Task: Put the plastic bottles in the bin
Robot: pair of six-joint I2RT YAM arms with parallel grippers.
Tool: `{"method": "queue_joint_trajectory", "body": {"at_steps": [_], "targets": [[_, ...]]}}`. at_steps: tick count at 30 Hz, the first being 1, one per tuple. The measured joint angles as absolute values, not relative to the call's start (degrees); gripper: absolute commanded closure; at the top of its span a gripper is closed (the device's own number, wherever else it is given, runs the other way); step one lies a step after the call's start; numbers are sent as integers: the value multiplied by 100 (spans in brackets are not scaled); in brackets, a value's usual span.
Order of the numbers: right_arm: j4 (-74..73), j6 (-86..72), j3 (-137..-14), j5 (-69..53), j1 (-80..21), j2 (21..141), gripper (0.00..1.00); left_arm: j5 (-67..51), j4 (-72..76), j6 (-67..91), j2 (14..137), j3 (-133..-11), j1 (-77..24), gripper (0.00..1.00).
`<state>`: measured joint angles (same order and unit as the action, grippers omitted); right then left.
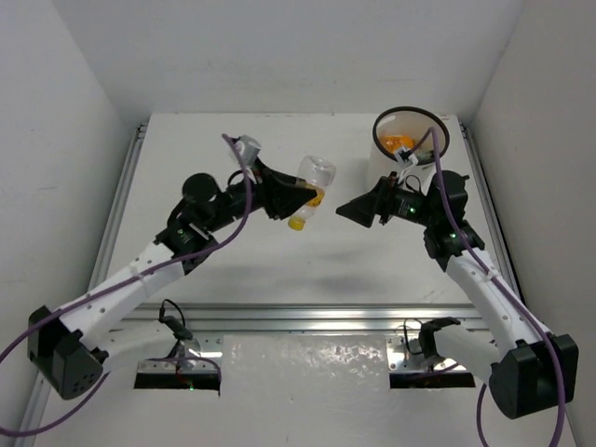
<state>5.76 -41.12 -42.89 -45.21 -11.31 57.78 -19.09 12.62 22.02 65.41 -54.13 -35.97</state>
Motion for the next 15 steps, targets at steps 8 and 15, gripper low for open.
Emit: {"method": "queue_joint_trajectory", "body": {"at_steps": [8, 15], "targets": [[2709, -5100, -4165, -5470, -1503, 5811, 1, -3170, 2167, 3068, 6088, -5054, -3597, 100], [3175, -5391, -4720, -5636, -1682, 5902, 16, -3879, 2515, 3555, 6311, -5050, -3597, 100]]}}
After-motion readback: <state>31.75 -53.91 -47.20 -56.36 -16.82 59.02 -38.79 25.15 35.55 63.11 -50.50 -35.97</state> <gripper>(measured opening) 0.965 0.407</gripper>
